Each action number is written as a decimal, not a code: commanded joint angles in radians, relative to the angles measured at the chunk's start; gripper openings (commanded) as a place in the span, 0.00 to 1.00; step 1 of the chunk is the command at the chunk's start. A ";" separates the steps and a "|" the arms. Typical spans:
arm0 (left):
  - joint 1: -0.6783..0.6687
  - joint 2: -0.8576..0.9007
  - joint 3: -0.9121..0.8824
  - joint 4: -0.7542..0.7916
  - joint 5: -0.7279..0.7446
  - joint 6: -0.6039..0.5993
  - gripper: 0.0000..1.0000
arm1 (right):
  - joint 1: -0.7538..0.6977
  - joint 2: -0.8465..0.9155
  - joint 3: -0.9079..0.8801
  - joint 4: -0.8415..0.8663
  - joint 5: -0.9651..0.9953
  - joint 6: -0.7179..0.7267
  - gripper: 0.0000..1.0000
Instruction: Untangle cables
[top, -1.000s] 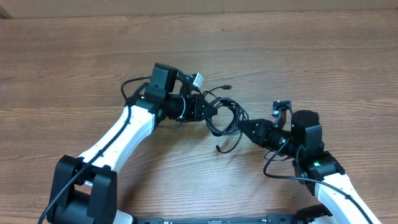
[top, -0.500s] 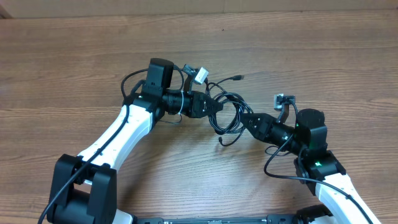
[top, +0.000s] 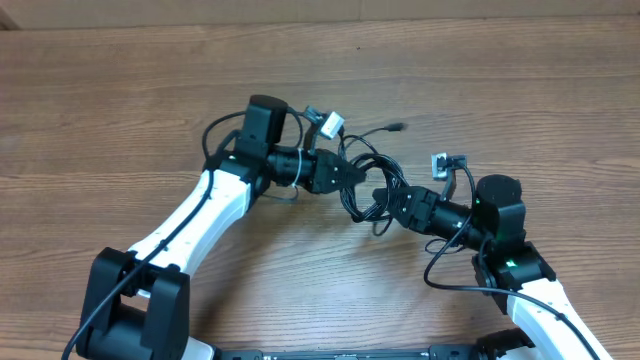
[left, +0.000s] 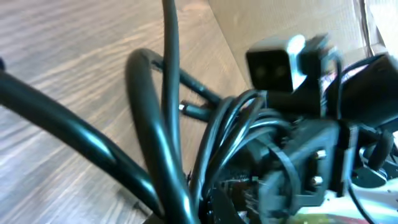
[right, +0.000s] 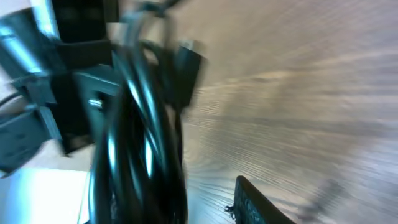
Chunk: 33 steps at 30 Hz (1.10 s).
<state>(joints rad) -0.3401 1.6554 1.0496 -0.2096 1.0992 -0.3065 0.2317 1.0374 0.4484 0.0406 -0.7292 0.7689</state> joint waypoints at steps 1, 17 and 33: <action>0.069 -0.006 0.006 0.003 -0.003 -0.046 0.04 | 0.004 0.001 0.003 -0.091 0.152 -0.049 0.41; -0.003 -0.006 0.006 -0.092 -0.531 -0.214 0.04 | 0.004 0.000 0.026 -0.237 -0.052 -0.045 0.47; -0.125 -0.006 0.006 -0.085 -0.608 -0.214 0.04 | 0.004 0.002 0.031 -0.051 0.057 0.073 0.47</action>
<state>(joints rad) -0.4576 1.6554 1.0485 -0.3061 0.4808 -0.5072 0.2363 1.0389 0.4545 -0.0181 -0.7586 0.7895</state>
